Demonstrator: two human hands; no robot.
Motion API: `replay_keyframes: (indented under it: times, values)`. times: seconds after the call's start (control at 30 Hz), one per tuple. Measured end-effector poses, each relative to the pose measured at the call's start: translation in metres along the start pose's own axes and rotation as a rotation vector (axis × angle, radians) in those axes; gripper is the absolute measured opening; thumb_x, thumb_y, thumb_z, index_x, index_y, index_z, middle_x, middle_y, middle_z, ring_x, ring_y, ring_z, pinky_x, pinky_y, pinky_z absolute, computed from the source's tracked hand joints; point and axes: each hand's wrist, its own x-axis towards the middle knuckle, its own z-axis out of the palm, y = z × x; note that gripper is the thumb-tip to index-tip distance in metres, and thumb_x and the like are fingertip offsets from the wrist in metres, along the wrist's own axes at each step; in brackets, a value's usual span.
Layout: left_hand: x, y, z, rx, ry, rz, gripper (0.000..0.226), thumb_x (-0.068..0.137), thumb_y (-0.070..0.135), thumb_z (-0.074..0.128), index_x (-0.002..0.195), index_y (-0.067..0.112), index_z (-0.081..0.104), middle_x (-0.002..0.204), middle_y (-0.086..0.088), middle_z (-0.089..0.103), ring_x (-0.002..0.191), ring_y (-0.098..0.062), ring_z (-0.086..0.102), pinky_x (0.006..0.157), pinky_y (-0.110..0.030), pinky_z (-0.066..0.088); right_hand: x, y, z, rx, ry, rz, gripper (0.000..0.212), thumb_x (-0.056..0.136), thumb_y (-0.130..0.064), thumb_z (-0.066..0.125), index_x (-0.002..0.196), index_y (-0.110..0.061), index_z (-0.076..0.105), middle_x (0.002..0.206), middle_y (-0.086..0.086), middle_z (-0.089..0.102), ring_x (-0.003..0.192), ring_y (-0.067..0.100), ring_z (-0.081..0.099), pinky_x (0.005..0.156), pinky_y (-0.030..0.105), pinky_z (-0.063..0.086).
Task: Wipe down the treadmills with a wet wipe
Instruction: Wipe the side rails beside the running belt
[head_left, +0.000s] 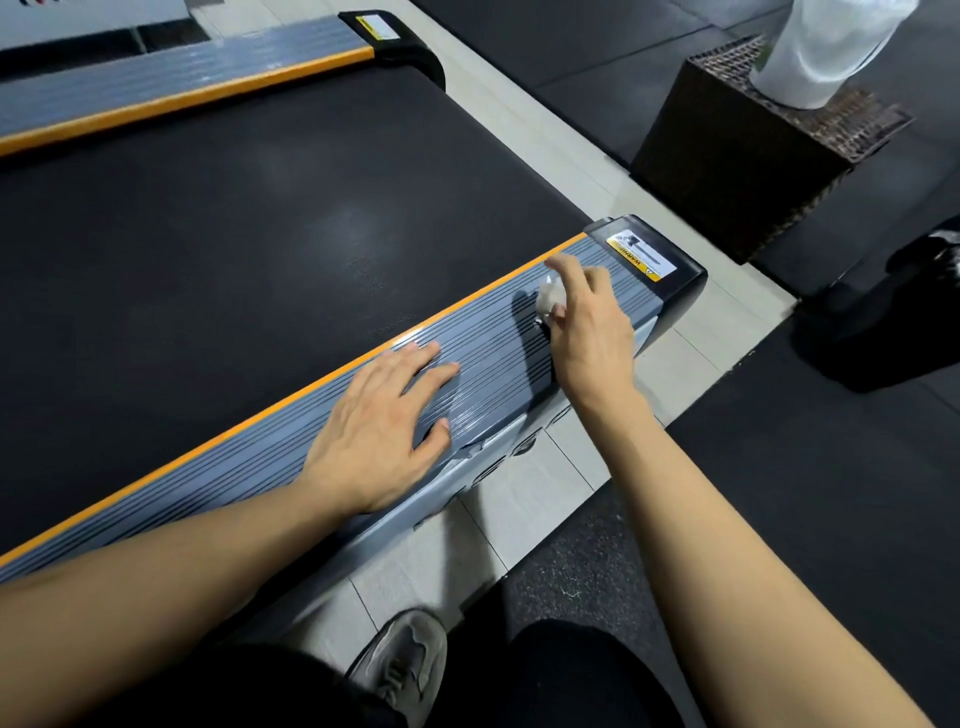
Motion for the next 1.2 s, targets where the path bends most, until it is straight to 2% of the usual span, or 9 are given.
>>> replay_keyframes:
  times: [0.1, 0.2, 0.4, 0.5, 0.67, 0.87, 1.0, 1.07, 1.2]
  values:
    - [0.0, 0.0, -0.001, 0.003, 0.0, 0.004, 0.059, 0.096, 0.051, 0.034, 0.151, 0.03, 0.039, 0.162, 0.004, 0.031, 0.151, -0.021, 0.027, 0.125, -0.043, 0.022, -0.003, 0.013, 0.003, -0.068, -0.037, -0.159, 0.016, 0.096, -0.013, 0.057, 0.107, -0.019, 0.066, 0.105, 0.004, 0.064, 0.088, 0.03, 0.06, 0.07, 0.041, 0.051]
    - [0.0, 0.0, -0.002, -0.002, 0.0, 0.01, 0.059, 0.096, 0.05, 0.035, 0.151, 0.029, 0.039, 0.162, 0.003, 0.032, 0.151, -0.021, 0.027, 0.125, -0.044, 0.022, -0.015, 0.01, 0.013, -0.131, -0.042, -0.122, 0.029, 0.093, -0.017, 0.051, 0.119, -0.013, 0.064, 0.11, 0.007, 0.067, 0.099, 0.032, 0.06, 0.082, 0.043, 0.05]
    - [-0.003, 0.002, -0.005, -0.083, 0.043, -0.027, 0.057, 0.092, 0.046, 0.043, 0.145, 0.026, 0.047, 0.156, 0.004, 0.034, 0.141, -0.021, 0.036, 0.115, -0.039, 0.035, -0.029, -0.05, 0.019, 0.402, -0.302, -0.463, 0.03, 0.089, -0.01, 0.063, 0.118, -0.008, 0.071, 0.12, 0.004, 0.069, 0.112, 0.017, 0.058, 0.102, 0.021, 0.04]
    - [-0.005, 0.002, -0.006, -0.106, 0.05, -0.07, 0.052, 0.093, 0.041, 0.051, 0.143, 0.027, 0.048, 0.152, 0.004, 0.034, 0.137, -0.019, 0.037, 0.105, -0.039, 0.042, 0.018, -0.024, 0.014, 0.352, -0.347, -0.332, 0.023, 0.089, -0.015, 0.052, 0.103, -0.012, 0.071, 0.105, -0.002, 0.068, 0.099, 0.015, 0.063, 0.094, 0.04, 0.051]
    - [-0.003, 0.002, -0.005, -0.096, 0.035, -0.072, 0.052, 0.094, 0.039, 0.054, 0.144, 0.028, 0.046, 0.152, 0.005, 0.034, 0.138, -0.018, 0.035, 0.107, -0.037, 0.039, 0.057, 0.016, 0.003, 0.2, -0.084, -0.018, 0.018, 0.087, -0.003, 0.053, 0.093, -0.013, 0.067, 0.099, 0.001, 0.068, 0.093, 0.016, 0.061, 0.086, 0.035, 0.052]
    - [-0.003, 0.003, -0.005, -0.131, 0.052, -0.074, 0.056, 0.088, 0.045, 0.046, 0.139, 0.022, 0.049, 0.147, 0.005, 0.037, 0.133, -0.02, 0.042, 0.1, -0.038, 0.047, -0.008, -0.055, 0.028, 0.372, -0.361, -0.621, 0.019, 0.096, -0.01, 0.053, 0.103, -0.013, 0.07, 0.102, -0.001, 0.065, 0.097, 0.012, 0.057, 0.098, 0.028, 0.044]
    - [-0.002, 0.003, -0.004, -0.102, 0.067, -0.077, 0.051, 0.089, 0.043, 0.049, 0.136, 0.023, 0.049, 0.14, 0.007, 0.039, 0.128, -0.016, 0.043, 0.094, -0.036, 0.049, 0.059, 0.019, 0.01, 0.058, -0.115, -0.244, 0.02, 0.093, -0.027, 0.055, 0.103, -0.025, 0.072, 0.111, -0.008, 0.066, 0.1, 0.003, 0.059, 0.087, 0.017, 0.042]
    - [-0.002, 0.005, -0.004, -0.092, 0.072, -0.076, 0.05, 0.089, 0.041, 0.051, 0.136, 0.023, 0.049, 0.14, 0.007, 0.039, 0.129, -0.015, 0.043, 0.095, -0.035, 0.048, 0.08, 0.044, 0.004, 0.115, -0.086, -0.027, 0.016, 0.09, -0.018, 0.051, 0.09, -0.016, 0.066, 0.1, 0.0, 0.068, 0.099, 0.018, 0.064, 0.083, 0.03, 0.05]
    - [-0.001, 0.003, -0.004, -0.047, 0.051, -0.031, 0.054, 0.09, 0.039, 0.049, 0.141, 0.02, 0.048, 0.152, 0.004, 0.039, 0.141, -0.019, 0.037, 0.115, -0.038, 0.037, 0.051, -0.001, 0.019, 0.326, -0.171, -0.194, 0.032, 0.083, 0.001, 0.052, 0.098, -0.017, 0.075, 0.111, 0.0, 0.072, 0.109, 0.014, 0.063, 0.095, 0.023, 0.047]
